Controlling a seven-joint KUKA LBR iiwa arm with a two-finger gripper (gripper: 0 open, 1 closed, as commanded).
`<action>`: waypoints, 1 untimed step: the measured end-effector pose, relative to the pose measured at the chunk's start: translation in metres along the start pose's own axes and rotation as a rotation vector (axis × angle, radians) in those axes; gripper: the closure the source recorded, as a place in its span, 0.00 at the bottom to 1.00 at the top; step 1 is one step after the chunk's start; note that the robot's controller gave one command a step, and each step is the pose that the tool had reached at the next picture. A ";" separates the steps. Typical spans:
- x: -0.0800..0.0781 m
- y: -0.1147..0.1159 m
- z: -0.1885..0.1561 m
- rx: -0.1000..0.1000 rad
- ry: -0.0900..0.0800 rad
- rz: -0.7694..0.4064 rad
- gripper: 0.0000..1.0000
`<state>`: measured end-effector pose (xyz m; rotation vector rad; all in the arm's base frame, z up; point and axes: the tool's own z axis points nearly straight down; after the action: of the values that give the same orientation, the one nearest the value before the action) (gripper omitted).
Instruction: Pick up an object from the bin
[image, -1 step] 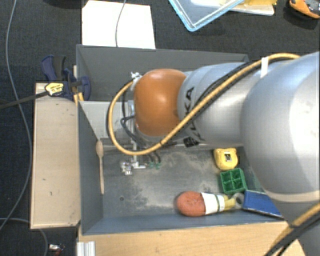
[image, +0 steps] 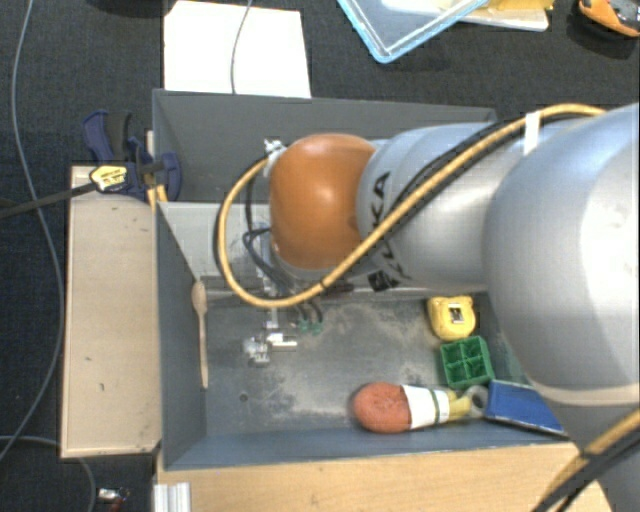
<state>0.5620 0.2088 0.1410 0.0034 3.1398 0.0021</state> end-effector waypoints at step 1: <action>0.000 0.000 0.000 0.000 0.000 0.001 1.00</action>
Offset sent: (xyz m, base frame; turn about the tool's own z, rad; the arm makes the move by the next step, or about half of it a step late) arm -0.0361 0.0154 0.0017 -0.0464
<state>0.5619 0.2088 0.1410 0.0051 3.1399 0.0021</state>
